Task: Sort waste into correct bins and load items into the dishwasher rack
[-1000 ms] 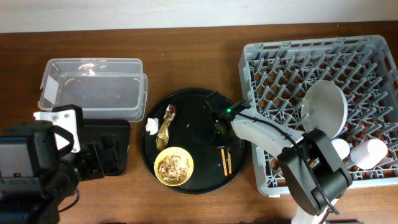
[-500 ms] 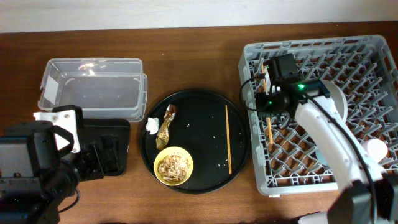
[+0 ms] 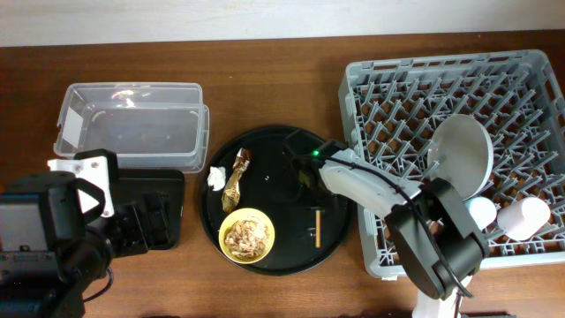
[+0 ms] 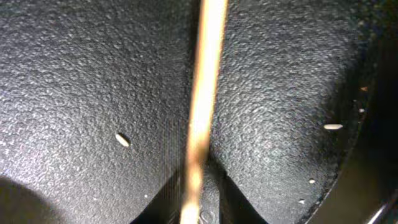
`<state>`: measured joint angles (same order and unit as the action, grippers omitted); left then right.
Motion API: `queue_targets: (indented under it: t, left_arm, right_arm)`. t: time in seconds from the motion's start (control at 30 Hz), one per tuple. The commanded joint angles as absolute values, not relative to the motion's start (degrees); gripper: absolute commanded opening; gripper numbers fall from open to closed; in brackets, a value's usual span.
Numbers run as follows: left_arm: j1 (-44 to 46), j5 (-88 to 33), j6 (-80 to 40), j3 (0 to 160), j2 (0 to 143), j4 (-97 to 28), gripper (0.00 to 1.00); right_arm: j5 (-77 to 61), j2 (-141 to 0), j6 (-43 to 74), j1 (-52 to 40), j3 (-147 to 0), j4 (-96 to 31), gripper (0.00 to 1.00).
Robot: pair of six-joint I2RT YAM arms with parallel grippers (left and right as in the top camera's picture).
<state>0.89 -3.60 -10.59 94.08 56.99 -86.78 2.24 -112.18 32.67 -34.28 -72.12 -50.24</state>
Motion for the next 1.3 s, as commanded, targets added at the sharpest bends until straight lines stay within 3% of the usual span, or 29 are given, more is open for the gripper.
queue_targets:
  t: [0.0, 0.07, 0.2, 0.33, 0.37, 0.4, 0.47, 0.57, 0.6, 0.73, 0.9, 1.0, 1.1, 1.27]
  left_arm:
    - [0.78, -3.18, -11.29, 94.35, 56.93, -86.70, 1.00]
    - [0.78, -3.18, -11.29, 94.35, 56.93, -86.72, 1.00]
    - [0.78, -3.18, -11.29, 94.35, 56.93, -86.70, 1.00]
    - [0.78, -3.18, -11.27, 94.35, 56.93, -86.72, 1.00]
    - [0.78, -3.18, -11.29, 94.35, 56.93, -86.70, 1.00]
    - [0.78, -3.16, -11.29, 94.35, 56.93, -86.70, 1.00]
    - [0.78, -3.16, -11.29, 94.35, 56.93, -86.70, 1.00]
    - [0.78, -3.16, -11.29, 94.35, 56.93, -86.70, 1.00]
    - [0.78, -3.16, -11.29, 94.35, 56.90, -86.70, 1.00]
    - [0.78, -3.16, -11.29, 94.35, 56.90, -86.72, 1.00]
    - [0.78, -3.18, -11.29, 94.35, 56.88, -86.72, 1.00]
    - [0.78, -3.18, -11.29, 94.35, 57.47, -86.70, 1.00]
    - [0.78, -3.18, -11.29, 94.35, 57.56, -86.70, 1.00]
    - [0.78, -3.16, -11.29, 94.35, 57.56, -86.70, 1.00]
  right_arm:
    - [2.92, -113.75, 33.52, -33.63, -71.68, -52.62, 0.04]
    - [4.40, -108.51, 32.12, -32.64, -71.68, -54.24, 0.04]
    - [10.61, -84.25, 17.10, -23.44, -74.06, -51.20, 0.04]
    - [10.11, -89.41, 6.04, -13.72, -73.73, -48.95, 0.04]
    - [9.02, -91.02, 4.64, -13.72, -73.73, -48.82, 0.14]
    - [9.04, -90.98, 4.73, -13.85, -73.91, -49.50, 0.45]
    - [7.42, -87.29, 4.93, -13.87, -78.13, -54.92, 0.48]
    - [-7.31, -75.18, 4.91, -14.26, -90.70, -66.96, 0.55]
    - [-13.89, -67.94, 4.93, -15.70, -93.10, -70.08, 0.98]
    - [-17.56, -53.52, 4.84, -16.21, -93.12, -77.41, 0.98]
    - [4.05, -39.22, 4.67, -15.42, -92.09, -83.24, 0.98]
    - [4.32, -27.62, 1.37, -6.52, -76.79, -65.45, 0.98]
    - [0.64, -13.10, 1.50, 0.75, -49.82, -47.90, 0.98]
    - [-2.61, -0.21, 1.52, 2.33, -19.40, -30.04, 0.98]
